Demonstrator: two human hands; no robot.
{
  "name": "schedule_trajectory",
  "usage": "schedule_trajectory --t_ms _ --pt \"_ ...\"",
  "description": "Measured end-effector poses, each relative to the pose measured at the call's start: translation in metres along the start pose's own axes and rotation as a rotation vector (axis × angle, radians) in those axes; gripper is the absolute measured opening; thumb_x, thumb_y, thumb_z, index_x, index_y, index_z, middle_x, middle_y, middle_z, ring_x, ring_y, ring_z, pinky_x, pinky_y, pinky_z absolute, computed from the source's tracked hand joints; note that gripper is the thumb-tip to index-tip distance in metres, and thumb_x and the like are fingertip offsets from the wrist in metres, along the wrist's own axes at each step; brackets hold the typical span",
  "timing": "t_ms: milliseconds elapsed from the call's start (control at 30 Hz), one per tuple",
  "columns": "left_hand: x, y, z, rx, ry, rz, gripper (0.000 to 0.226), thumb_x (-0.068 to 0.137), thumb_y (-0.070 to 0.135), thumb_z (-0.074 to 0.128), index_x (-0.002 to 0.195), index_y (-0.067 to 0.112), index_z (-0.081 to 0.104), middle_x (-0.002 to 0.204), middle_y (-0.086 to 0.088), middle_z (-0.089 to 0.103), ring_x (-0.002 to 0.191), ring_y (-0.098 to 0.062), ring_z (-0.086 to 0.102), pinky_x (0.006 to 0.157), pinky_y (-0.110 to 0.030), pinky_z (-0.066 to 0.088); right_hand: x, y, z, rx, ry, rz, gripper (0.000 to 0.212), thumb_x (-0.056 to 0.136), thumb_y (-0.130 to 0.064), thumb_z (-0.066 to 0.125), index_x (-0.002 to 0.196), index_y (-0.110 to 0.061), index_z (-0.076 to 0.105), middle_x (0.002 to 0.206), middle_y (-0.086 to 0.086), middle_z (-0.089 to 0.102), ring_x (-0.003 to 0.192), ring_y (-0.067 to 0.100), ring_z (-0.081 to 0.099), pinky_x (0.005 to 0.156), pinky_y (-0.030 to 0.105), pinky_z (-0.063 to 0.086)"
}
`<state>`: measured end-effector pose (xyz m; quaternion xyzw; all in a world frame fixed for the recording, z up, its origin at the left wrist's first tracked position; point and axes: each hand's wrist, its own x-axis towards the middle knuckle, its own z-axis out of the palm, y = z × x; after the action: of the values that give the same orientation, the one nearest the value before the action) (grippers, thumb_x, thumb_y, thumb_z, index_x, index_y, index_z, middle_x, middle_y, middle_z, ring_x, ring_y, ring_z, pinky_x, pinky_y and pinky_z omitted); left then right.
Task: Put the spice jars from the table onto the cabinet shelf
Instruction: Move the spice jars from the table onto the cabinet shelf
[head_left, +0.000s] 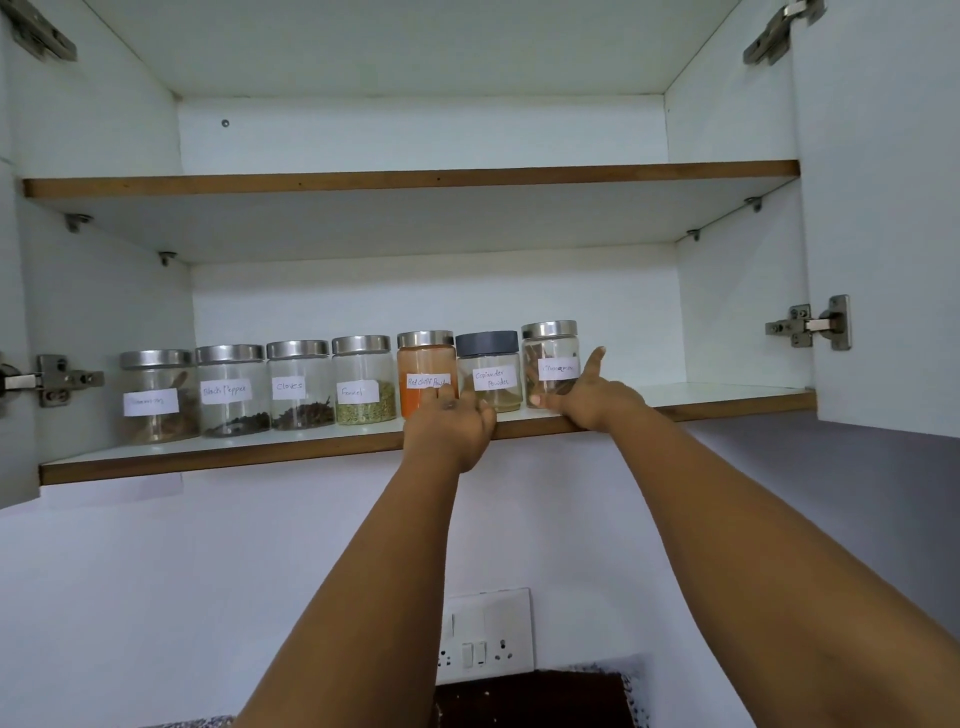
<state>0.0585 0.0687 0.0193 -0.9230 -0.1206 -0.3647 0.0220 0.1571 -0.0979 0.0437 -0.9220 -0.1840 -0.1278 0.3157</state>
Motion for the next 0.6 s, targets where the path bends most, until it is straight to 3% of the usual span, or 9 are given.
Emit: schedule_trajectory --t_ms 67,133,267,333,367,500,600 --pt "0.000 0.000 0.001 -0.002 0.007 -0.003 0.047 0.102 0.037 0.020 0.128 0.012 0.051 0.128 -0.015 0.052 0.118 -0.030 0.045 0.088 -0.041 0.044 -0.016 0.003 0.002 -0.164 0.066 -0.022 0.109 0.085 -0.078 0.033 0.152 -0.010 -0.019 0.153 0.018 0.035 0.137 0.035 0.037 0.110 0.047 0.029" --pt "-0.001 0.001 0.002 0.000 0.038 0.009 0.049 0.103 0.038 0.018 0.123 0.012 0.054 0.124 -0.015 0.056 0.115 -0.031 0.048 0.088 -0.041 0.043 -0.034 0.009 0.003 -0.255 0.074 -0.055 0.099 0.089 -0.075 0.022 0.154 -0.008 -0.012 0.160 0.017 0.016 0.146 0.034 0.020 0.117 0.047 0.017" --pt "-0.039 -0.002 0.017 -0.128 0.278 0.057 0.038 0.100 0.031 0.033 0.117 0.010 0.060 0.116 -0.015 0.060 0.111 -0.036 0.053 0.097 -0.044 0.036 -0.082 0.035 0.021 -0.333 0.011 -0.121 0.101 0.089 -0.069 0.040 0.153 -0.015 -0.016 0.161 0.009 -0.019 0.149 0.029 -0.016 0.121 0.048 -0.002" --pt "-0.070 0.000 0.035 -0.226 0.424 0.047 0.039 0.094 0.019 0.042 0.129 0.008 0.055 0.133 -0.016 0.054 0.126 -0.040 0.046 0.110 -0.050 0.029 -0.111 0.051 0.051 -0.241 0.103 -0.155 0.102 0.090 -0.064 0.046 0.153 -0.016 -0.017 0.160 0.009 -0.021 0.149 0.027 -0.015 0.120 0.049 -0.003" --pt "-0.089 0.005 0.045 -0.289 0.421 0.010 0.046 0.093 0.013 0.043 0.138 0.008 0.048 0.146 -0.015 0.044 0.136 -0.038 0.037 0.113 -0.048 0.026 -0.132 0.060 0.071 -0.187 0.143 -0.153 0.101 0.090 -0.062 0.048 0.153 -0.015 -0.016 0.161 0.009 -0.019 0.149 0.027 -0.012 0.119 0.049 -0.003" --pt "-0.182 0.056 0.092 -0.638 0.063 -0.180 0.063 0.097 0.018 0.046 0.152 0.007 0.019 0.159 -0.016 0.015 0.145 -0.034 0.017 0.117 -0.045 0.021 -0.224 0.124 0.162 -0.193 0.146 -0.109 0.098 0.089 -0.052 0.056 0.156 -0.018 -0.008 0.163 0.010 -0.009 0.150 0.027 -0.006 0.120 0.048 -0.002" --pt "-0.270 0.089 0.135 -0.695 -0.225 -0.246 0.066 0.095 0.023 0.051 0.150 0.004 0.021 0.152 -0.018 0.024 0.138 -0.036 0.026 0.115 -0.043 0.024 -0.291 0.184 0.205 -0.272 0.026 0.019 0.098 0.086 -0.046 0.061 0.156 -0.018 -0.001 0.163 0.012 -0.002 0.150 0.029 0.000 0.121 0.050 0.004"
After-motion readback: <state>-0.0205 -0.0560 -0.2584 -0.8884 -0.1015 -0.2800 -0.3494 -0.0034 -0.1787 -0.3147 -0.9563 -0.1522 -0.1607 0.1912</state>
